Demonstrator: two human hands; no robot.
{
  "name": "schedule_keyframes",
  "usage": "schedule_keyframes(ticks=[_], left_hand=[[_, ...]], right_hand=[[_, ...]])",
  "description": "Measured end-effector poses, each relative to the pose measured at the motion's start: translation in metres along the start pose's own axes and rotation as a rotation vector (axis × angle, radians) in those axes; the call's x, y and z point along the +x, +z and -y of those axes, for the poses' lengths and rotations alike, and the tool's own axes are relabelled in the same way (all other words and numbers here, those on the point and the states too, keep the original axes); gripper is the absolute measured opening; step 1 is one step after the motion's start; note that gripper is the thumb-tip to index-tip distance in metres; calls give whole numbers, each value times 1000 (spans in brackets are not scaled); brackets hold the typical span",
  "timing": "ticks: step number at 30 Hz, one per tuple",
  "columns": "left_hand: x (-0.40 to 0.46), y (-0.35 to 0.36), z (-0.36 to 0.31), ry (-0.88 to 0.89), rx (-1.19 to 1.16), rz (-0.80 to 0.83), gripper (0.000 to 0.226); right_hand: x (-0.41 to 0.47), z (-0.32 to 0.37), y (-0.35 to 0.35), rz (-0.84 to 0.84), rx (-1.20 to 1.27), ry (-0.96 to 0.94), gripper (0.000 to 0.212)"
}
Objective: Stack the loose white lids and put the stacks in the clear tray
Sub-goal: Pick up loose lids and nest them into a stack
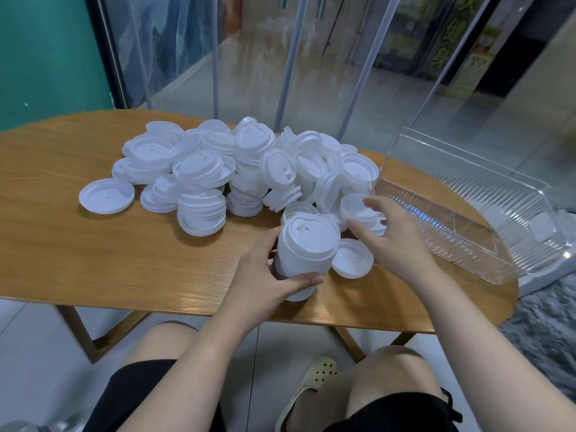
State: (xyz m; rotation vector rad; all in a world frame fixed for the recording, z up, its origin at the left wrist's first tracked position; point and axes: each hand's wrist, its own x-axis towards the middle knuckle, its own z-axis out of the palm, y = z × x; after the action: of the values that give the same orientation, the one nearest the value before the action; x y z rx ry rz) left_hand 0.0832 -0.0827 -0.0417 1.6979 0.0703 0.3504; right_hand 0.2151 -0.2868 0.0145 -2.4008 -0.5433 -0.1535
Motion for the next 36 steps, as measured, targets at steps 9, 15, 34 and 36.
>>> schedule_keyframes(ticks=[9,15,34,36], left_hand=[[0,-1,-2,3,-1,20,81],[1,-1,2,-13,6,17,82],[-2,0,-7,0,0,19,78],[-2,0,-7,-2,-6,22,79]], right_hand=[[37,-52,10,34,-424,-173,20],[28,-36,10,-17,-188,-135,4],[11,-29,3,-165,349,4,22],[11,-31,5,-148,251,13,20]])
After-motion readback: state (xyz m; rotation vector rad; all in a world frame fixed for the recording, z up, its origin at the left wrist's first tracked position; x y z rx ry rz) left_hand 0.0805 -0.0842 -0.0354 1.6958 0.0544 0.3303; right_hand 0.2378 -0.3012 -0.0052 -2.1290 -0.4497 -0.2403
